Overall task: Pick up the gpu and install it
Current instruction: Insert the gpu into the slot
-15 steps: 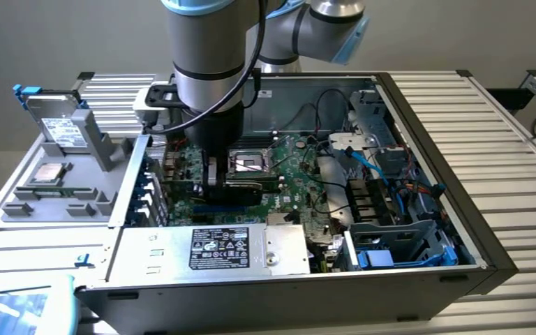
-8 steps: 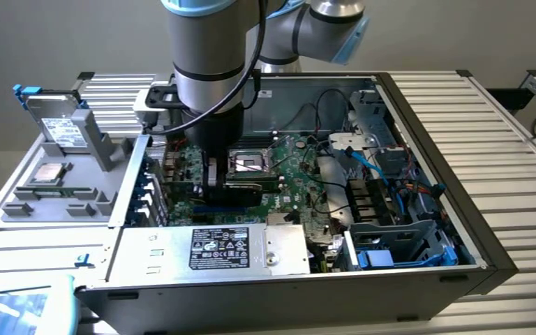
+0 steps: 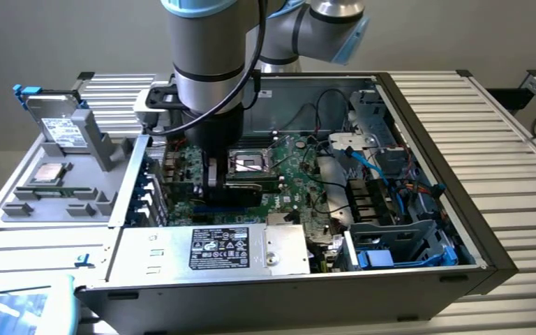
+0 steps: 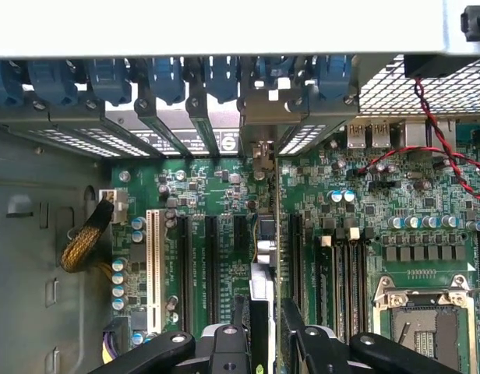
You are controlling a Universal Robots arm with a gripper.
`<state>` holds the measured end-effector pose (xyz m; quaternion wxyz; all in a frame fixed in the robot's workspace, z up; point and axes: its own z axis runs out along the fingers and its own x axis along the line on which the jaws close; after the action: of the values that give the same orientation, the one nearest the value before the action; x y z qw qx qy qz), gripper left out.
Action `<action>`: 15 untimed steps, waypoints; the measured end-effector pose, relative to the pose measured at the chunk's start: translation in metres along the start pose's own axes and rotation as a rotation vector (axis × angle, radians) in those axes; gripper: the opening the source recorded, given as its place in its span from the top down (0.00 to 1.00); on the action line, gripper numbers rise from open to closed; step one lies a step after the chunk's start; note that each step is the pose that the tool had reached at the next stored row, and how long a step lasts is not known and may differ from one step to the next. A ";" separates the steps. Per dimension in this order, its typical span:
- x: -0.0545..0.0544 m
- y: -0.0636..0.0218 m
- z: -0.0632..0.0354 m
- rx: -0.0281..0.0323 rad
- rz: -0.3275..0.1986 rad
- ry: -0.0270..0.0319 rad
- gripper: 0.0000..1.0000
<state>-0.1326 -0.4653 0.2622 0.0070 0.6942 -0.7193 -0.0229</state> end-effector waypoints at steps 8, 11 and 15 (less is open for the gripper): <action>0.000 0.0001 0.0023 -0.0011 0.000 0.0010 0.73; 0.000 0.0002 0.0029 -0.0034 0.000 0.0005 0.73; -0.002 0.0009 0.0031 -0.0082 0.000 0.0004 0.73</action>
<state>-0.1335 -0.4637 0.2592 0.0100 0.6942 -0.7193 -0.0258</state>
